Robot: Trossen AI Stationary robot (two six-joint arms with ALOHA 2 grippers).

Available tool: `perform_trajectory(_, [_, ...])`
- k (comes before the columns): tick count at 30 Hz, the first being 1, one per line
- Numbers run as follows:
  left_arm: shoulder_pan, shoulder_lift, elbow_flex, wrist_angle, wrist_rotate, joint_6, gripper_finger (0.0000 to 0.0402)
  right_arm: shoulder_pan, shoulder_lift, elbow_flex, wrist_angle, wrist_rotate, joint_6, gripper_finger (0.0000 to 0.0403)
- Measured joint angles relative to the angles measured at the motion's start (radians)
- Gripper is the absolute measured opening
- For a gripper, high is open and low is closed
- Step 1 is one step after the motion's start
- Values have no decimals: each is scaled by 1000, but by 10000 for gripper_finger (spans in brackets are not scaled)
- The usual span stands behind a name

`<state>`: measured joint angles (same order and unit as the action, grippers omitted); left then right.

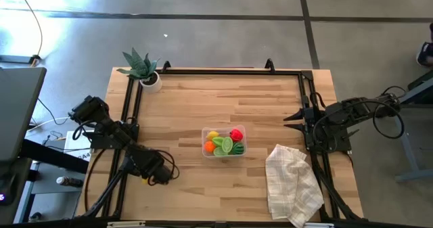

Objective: Pick and placing Produce into tupperware
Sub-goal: Put the yellow banana into the transparent bin

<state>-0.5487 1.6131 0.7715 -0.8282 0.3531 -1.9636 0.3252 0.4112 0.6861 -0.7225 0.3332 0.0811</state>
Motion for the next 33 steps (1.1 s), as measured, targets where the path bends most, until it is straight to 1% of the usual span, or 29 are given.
perform_trajectory(9, [43,1,0,-35,-27,4,287,0,0,0,0,0,0,84])
perform_trajectory(20, [45,1,0,-43,-49,3,284,0,0,0,0,0,0,84])
perform_trajectory(23, [45,1,0,-45,-53,-1,267,0,0,0,0,0,0,84])
perform_trajectory(29, [46,2,0,-49,-66,-5,210,0,0,0,0,0,0,84])
perform_trajectory(33, [46,2,-1,-51,-78,-3,179,0,0,0,0,0,0,84])
